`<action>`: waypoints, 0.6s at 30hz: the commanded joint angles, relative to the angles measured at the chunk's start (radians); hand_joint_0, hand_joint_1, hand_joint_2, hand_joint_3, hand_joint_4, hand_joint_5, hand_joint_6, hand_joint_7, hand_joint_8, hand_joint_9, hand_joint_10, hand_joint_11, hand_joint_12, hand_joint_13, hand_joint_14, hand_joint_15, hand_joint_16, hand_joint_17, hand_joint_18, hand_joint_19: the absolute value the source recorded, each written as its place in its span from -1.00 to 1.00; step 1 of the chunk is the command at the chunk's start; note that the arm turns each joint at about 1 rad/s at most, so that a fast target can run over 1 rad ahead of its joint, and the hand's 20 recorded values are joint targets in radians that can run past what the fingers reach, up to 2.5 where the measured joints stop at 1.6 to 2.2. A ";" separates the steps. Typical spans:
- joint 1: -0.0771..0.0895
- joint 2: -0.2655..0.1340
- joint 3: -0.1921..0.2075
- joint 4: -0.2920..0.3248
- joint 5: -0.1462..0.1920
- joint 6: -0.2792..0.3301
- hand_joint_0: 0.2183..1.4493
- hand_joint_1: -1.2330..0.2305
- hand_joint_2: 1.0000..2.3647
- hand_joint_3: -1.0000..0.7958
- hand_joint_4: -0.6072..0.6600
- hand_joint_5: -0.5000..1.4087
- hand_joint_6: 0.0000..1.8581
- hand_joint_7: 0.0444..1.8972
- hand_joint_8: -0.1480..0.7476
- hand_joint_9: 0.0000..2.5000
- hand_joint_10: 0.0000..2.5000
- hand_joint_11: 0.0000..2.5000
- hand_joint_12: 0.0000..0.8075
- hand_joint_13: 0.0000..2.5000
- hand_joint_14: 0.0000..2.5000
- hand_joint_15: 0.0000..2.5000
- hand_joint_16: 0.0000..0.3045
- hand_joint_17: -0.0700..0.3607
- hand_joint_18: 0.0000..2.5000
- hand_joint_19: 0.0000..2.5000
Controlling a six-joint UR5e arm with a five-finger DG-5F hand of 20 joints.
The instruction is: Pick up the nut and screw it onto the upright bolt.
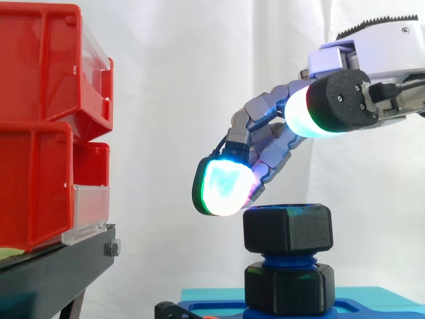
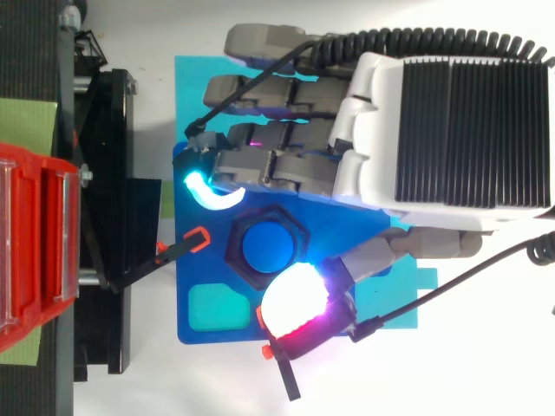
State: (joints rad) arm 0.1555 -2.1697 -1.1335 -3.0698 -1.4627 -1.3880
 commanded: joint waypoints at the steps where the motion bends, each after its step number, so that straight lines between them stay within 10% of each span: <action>1: 0.007 0.001 0.000 -0.003 0.009 0.003 -0.53 0.42 -1.00 -0.44 0.26 -0.59 -0.46 -0.13 -0.11 -0.47 -1.00 -1.00 -0.33 -0.58 -1.00 -1.00 -0.84 -0.42 -0.88 -1.00; 18: 0.032 -0.001 0.000 0.002 0.028 0.014 -0.52 0.38 -1.00 -0.44 0.27 -0.59 -0.46 -0.14 -0.11 -0.44 -1.00 -1.00 -0.34 -0.54 -1.00 -1.00 -0.85 -0.44 -0.83 -1.00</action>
State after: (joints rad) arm 0.1835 -2.1704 -1.1336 -3.0690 -1.4348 -1.3758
